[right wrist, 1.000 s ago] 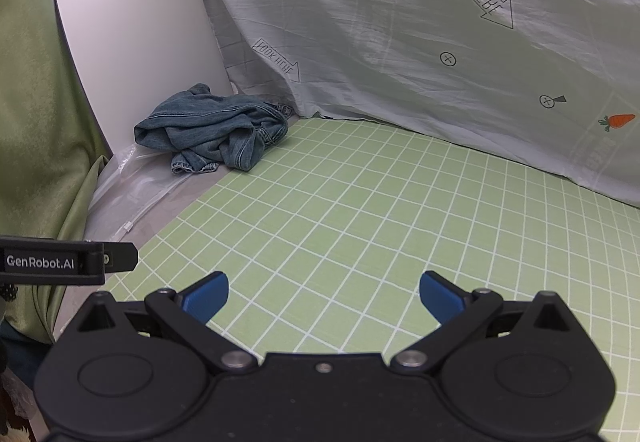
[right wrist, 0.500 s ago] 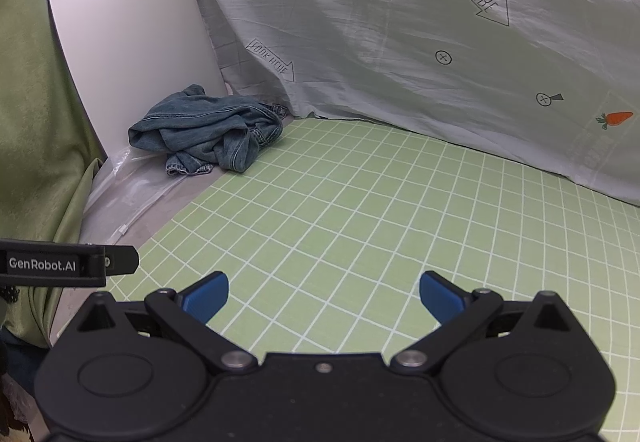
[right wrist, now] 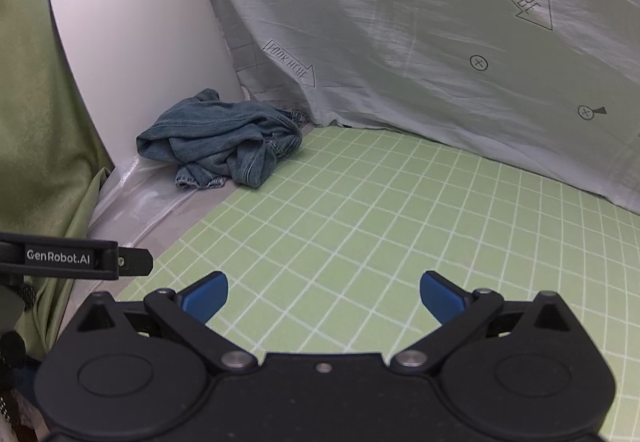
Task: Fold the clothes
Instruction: 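Reach both tools to the denim jacket and close both on its fabric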
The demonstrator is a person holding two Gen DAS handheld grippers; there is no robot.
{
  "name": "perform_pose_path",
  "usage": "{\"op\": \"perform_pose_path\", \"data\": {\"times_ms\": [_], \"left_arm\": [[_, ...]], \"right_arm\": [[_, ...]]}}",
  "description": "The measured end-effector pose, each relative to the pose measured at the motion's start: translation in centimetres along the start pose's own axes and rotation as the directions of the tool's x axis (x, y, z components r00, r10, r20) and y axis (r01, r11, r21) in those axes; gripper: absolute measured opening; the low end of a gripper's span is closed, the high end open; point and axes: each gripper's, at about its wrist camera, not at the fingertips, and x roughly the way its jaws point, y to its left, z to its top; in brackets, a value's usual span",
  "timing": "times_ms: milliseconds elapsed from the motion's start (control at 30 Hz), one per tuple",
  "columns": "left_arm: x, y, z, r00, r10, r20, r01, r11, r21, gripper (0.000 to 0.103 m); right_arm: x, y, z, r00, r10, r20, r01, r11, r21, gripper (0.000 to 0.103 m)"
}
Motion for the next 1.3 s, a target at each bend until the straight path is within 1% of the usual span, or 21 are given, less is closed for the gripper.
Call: {"op": "perform_pose_path", "data": {"times_ms": [167, 300, 367, 467, 567, 700, 767, 800, 867, 933, 967, 1000, 1033, 1067, 1100, 1133, 1167, 1233, 1300], "left_arm": [[3.8, 2.1, 3.8, 0.999, 0.032, -0.025, -0.032, 0.999, -0.024, 0.103], [7.6, 4.3, 7.5, 0.998, 0.049, -0.040, -0.052, 0.996, -0.066, 0.100], [9.7, 5.6, 9.6, 0.998, 0.046, -0.047, -0.051, 0.994, -0.097, 0.094], [13.3, 7.5, 12.9, 0.998, 0.040, -0.052, -0.047, 0.988, -0.145, 0.090], [17.1, 9.1, 16.2, 0.997, 0.055, -0.053, -0.064, 0.981, -0.186, 0.086], [22.0, 11.4, 19.5, 0.997, 0.051, -0.066, -0.066, 0.962, -0.266, 0.081], [24.0, 12.3, 20.4, 0.996, 0.039, -0.075, -0.060, 0.950, -0.306, 0.074], [24.7, 12.7, 20.6, 0.997, 0.027, -0.074, -0.050, 0.944, -0.327, 0.073], [25.9, 13.3, 20.9, 0.998, -0.007, -0.065, -0.018, 0.928, -0.371, 0.066], [26.0, 13.6, 20.9, 0.998, -0.045, -0.032, 0.028, 0.914, -0.404, 0.057], [26.0, 13.5, 20.9, 0.999, -0.041, -0.027, 0.027, 0.916, -0.401, 0.054], [25.9, 13.3, 20.9, 0.999, -0.038, -0.023, 0.026, 0.920, -0.392, 0.051], [25.7, 13.1, 20.8, 1.000, -0.028, -0.014, 0.020, 0.924, -0.383, 0.044], [25.4, 13.0, 20.7, 1.000, -0.017, -0.009, 0.013, 0.925, -0.379, 0.040], [25.1, 12.9, 20.7, 1.000, -0.009, -0.005, 0.007, 0.927, -0.375, 0.031], [24.7, 12.8, 20.7, 1.000, -0.002, -0.001, 0.001, 0.929, -0.370, 0.025], [24.3, 12.7, 20.6, 1.000, -0.001, 0.003, 0.002, 0.931, -0.365, 0.022], [23.3, 12.4, 20.5, 1.000, 0.000, 0.009, 0.003, 0.936, -0.353, 0.021], [22.2, 11.8, 20.3, 1.000, 0.000, 0.011, 0.004, 0.943, -0.332, 0.020]], "right_arm": [[4.6, 0.3, 2.9, 1.000, 0.006, -0.023, -0.006, 1.000, -0.017, 0.103], [9.8, 0.6, 5.9, 0.999, -0.025, -0.037, 0.024, 0.999, -0.037, 0.103], [12.8, 0.7, 7.6, 0.998, -0.036, -0.047, 0.034, 0.999, -0.042, 0.103], [17.4, 0.4, 10.2, 0.998, -0.035, -0.056, 0.034, 0.999, -0.010, 0.103], [22.5, 0.1, 12.6, 0.997, -0.021, -0.068, 0.023, 0.999, 0.034, 0.098], [29.1, 0.4, 14.7, 0.993, 0.036, -0.111, -0.027, 0.997, 0.076, 0.093], [32.1, 1.0, 15.3, 0.989, 0.073, -0.131, -0.064, 0.995, 0.074, 0.093], [33.4, 1.5, 15.5, 0.986, 0.093, -0.139, -0.084, 0.994, 0.067, 0.093], [35.4, 2.1, 15.8, 0.980, 0.125, -0.155, -0.115, 0.991, 0.070, 0.093], [36.8, 2.3, 16.0, 0.971, 0.172, -0.165, -0.156, 0.983, 0.101, 0.093], [37.4, 2.2, 16.0, 0.965, 0.201, -0.166, -0.182, 0.976, 0.124, 0.091], [37.6, 2.1, 15.9, 0.957, 0.240, -0.163, -0.215, 0.964, 0.153, 0.075], [37.7, 1.9, 15.6, 0.948, 0.273, -0.165, -0.243, 0.953, 0.181, 0.057], [37.7, 1.8, 15.4, 0.938, 0.303, -0.166, -0.268, 0.941, 0.205, 0.052], [36.7, 1.6, 15.0, 0.943, 0.292, -0.160, -0.261, 0.946, 0.190, 0.034], [35.7, 1.4, 14.7, 0.947, 0.280, -0.155, -0.253, 0.951, 0.176, 0.023], [34.6, 1.2, 14.3, 0.951, 0.269, -0.149, -0.245, 0.956, 0.161, 0.022], [32.6, 0.8, 13.5, 0.959, 0.246, -0.137, -0.229, 0.965, 0.131, 0.018], [30.5, 0.4, 12.7, 0.967, 0.224, -0.125, -0.212, 0.972, 0.102, 0.017]]}}
